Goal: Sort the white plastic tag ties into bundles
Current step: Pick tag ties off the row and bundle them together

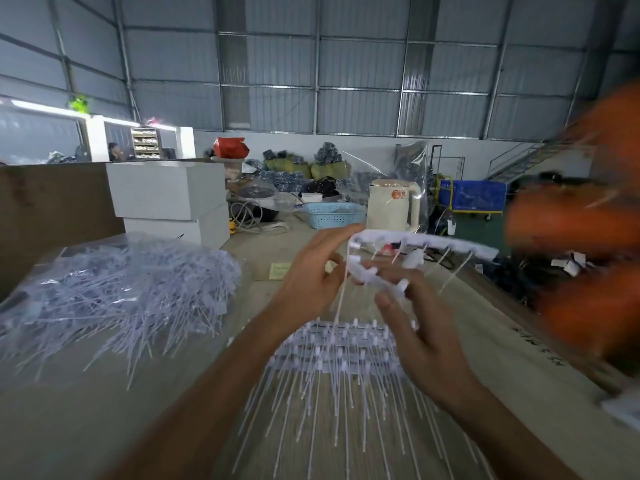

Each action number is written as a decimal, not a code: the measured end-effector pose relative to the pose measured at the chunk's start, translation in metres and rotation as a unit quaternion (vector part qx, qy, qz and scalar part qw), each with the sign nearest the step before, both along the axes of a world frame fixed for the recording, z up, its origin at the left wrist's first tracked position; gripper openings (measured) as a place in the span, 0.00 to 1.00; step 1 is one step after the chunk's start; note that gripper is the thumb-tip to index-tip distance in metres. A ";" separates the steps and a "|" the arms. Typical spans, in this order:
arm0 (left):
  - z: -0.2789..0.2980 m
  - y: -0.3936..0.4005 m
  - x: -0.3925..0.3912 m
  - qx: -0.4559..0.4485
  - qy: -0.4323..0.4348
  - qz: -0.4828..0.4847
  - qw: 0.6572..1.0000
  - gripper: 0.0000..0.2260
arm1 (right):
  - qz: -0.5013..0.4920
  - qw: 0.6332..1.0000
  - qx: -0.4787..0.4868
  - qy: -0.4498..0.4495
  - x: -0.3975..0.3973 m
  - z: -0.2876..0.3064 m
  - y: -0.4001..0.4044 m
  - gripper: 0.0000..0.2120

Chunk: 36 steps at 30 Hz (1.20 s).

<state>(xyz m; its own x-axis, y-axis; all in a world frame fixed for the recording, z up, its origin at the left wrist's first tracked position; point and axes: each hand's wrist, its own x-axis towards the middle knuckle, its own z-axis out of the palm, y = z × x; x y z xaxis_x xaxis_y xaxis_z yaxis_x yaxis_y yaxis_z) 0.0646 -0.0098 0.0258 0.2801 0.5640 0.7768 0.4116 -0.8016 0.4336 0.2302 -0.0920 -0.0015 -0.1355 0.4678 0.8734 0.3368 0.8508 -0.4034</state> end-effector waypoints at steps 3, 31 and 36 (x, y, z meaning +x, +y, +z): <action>0.009 -0.004 -0.003 0.067 -0.036 0.006 0.997 0.26 | 0.022 1.000 0.004 -0.009 -0.004 -0.003 -0.003 0.09; 0.046 -0.039 -0.024 -0.029 0.247 0.027 0.968 0.13 | 0.208 0.919 -0.299 0.148 0.042 0.003 0.028 0.13; 0.039 -0.035 -0.020 -0.113 0.218 -0.027 0.969 0.09 | 0.187 0.932 -0.277 0.143 0.040 0.007 0.022 0.11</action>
<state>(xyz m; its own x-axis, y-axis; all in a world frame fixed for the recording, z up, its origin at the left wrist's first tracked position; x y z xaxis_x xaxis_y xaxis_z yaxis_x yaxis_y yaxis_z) 0.0451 -0.0444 0.0648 0.5884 0.6807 0.4364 0.5547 -0.7325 0.3947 0.2700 -0.0701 0.0051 -0.1771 0.8241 0.5380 -0.1304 0.5222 -0.8428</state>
